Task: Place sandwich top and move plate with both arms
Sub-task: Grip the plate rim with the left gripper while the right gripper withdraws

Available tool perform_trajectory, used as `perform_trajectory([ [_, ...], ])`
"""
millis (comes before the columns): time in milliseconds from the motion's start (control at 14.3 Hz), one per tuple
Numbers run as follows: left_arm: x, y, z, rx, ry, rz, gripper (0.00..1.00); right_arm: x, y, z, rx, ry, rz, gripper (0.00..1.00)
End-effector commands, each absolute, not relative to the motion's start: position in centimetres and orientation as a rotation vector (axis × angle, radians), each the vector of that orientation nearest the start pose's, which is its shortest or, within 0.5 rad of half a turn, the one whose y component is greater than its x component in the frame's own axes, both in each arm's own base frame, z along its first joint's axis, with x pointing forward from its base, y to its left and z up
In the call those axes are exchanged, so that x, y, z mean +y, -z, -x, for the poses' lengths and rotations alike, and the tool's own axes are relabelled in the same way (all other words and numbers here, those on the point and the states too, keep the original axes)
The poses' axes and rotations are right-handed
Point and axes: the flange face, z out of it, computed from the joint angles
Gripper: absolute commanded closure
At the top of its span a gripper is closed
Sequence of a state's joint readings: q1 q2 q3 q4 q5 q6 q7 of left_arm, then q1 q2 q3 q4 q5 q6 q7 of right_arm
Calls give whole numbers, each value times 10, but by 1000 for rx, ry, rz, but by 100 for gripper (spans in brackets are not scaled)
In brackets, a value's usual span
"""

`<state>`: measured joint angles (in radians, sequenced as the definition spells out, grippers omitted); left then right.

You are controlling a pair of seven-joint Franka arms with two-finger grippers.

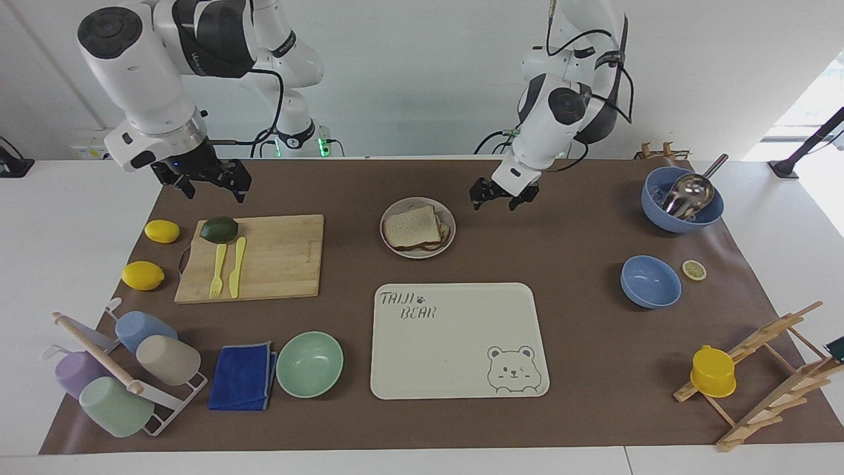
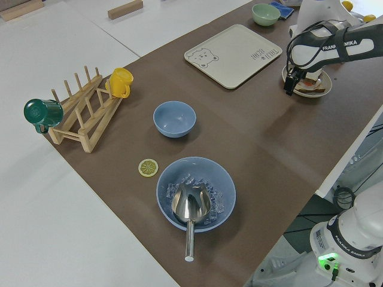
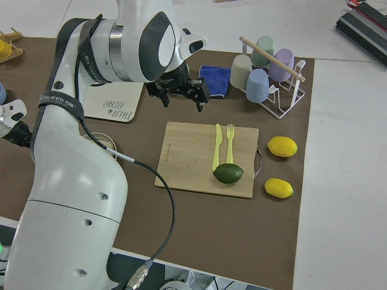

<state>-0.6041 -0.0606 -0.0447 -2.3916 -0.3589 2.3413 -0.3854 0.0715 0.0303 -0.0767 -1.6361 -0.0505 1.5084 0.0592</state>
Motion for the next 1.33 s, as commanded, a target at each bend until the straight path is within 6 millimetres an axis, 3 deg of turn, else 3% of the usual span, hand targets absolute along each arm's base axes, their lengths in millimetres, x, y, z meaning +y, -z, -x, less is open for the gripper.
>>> perform_trajectory([
  [0,-303,-331,-378,-12,-209,3387,12,-28,-578,-538,31,-259,3155,0],
  [209,-325,-313,-368,-3,-190,3404,23,-34,-568,-529,41,-285,3147,0],
  [558,-331,-300,-370,-41,-182,3415,41,-56,-569,-538,64,-264,3147,0],
  [698,-332,-299,-370,-61,-187,3423,46,-56,-570,-537,81,-266,3146,0],
  [837,-334,-297,-370,-64,-181,3425,59,-56,-570,-535,81,-269,3145,0],
  [1116,-334,-297,-371,-82,-181,3433,100,-60,-575,-543,78,-182,3139,0],
  [1256,-332,-298,-372,-90,-188,3432,100,-62,-576,-541,86,-199,3138,0],
])
